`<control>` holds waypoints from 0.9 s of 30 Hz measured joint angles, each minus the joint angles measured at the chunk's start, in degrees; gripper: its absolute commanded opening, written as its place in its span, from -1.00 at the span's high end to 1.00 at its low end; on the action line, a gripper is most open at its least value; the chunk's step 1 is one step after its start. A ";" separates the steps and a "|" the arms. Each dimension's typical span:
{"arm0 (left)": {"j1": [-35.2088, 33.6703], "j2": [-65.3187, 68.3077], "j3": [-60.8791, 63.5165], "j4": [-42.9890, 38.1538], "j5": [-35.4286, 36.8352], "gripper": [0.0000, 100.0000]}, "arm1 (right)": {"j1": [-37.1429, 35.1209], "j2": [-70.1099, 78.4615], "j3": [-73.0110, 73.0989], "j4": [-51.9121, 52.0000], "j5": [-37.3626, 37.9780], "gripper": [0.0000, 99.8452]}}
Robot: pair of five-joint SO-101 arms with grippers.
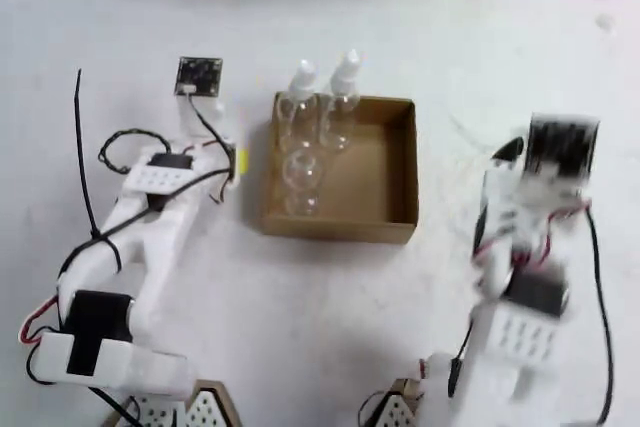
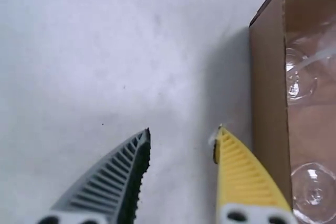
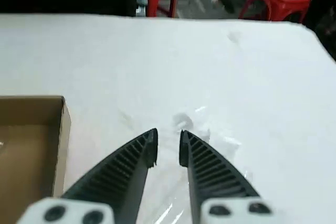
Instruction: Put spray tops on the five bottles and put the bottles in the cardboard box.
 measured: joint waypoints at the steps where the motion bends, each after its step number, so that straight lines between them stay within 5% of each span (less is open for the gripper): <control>1: 0.00 0.00 0.00 0.00 0.00 0.62 | 0.26 5.27 -3.87 1.76 0.00 0.88; 8: 0.00 0.00 0.00 0.00 -0.09 0.62 | 7.47 42.02 -33.67 16.44 -12.84 0.77; 15: 1.49 0.00 0.00 0.00 -0.09 0.62 | 7.56 69.98 -61.45 35.96 -14.59 0.69; 27: 1.32 0.00 0.00 0.00 -0.26 0.62 | 10.64 83.52 -75.96 39.38 -21.54 0.69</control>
